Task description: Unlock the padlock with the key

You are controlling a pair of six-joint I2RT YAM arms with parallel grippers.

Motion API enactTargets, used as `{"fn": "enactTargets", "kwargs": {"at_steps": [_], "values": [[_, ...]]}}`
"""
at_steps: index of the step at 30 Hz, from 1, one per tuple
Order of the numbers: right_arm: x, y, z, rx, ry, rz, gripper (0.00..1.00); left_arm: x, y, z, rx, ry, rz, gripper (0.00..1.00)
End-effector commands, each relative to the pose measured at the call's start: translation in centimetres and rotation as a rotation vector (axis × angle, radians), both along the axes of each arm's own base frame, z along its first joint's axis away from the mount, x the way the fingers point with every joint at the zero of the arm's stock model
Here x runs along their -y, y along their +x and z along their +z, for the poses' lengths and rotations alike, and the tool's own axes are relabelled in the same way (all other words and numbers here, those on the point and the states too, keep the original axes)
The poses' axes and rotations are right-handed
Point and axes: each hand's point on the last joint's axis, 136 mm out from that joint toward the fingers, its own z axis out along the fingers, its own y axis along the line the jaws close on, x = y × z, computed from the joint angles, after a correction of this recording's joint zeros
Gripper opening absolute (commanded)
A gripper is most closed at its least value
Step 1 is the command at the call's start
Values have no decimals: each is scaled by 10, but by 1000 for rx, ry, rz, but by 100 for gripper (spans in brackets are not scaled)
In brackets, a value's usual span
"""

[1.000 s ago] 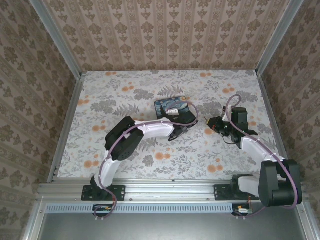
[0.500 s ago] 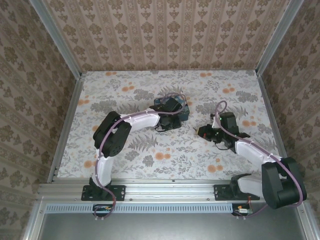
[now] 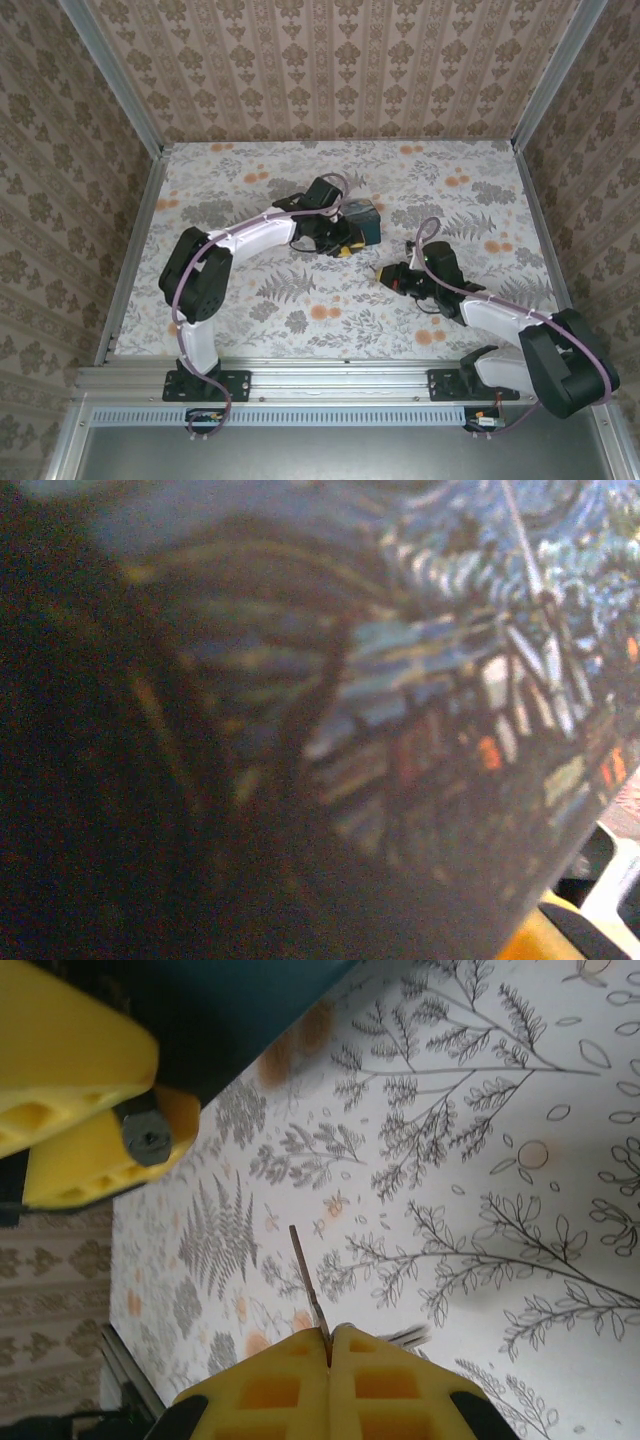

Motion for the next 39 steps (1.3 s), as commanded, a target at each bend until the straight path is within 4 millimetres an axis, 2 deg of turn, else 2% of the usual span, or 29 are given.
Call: {"fn": "enactTargets", "kwargs": {"at_steps": [1,6,9,19,30,39], "values": [[-1,17,21,52,94,-87,0,10,-7,24,-67,-128,29,1],[-4,22,52,99,173,-104,0,16,-3,28,-105,-177,84,1],[-4,23,60,116,163,-97,0,17,-5,31,-131,-203,82,0],[-7,21,59,83,136,-77,0,19,-3,30,-147,-237,112,0],[-10,28,69,103,171,-80,0,18,-2,32,-137,-256,111,0],[-14,32,67,86,176,-69,0,15,1,38,-114,-273,112,0]]}}
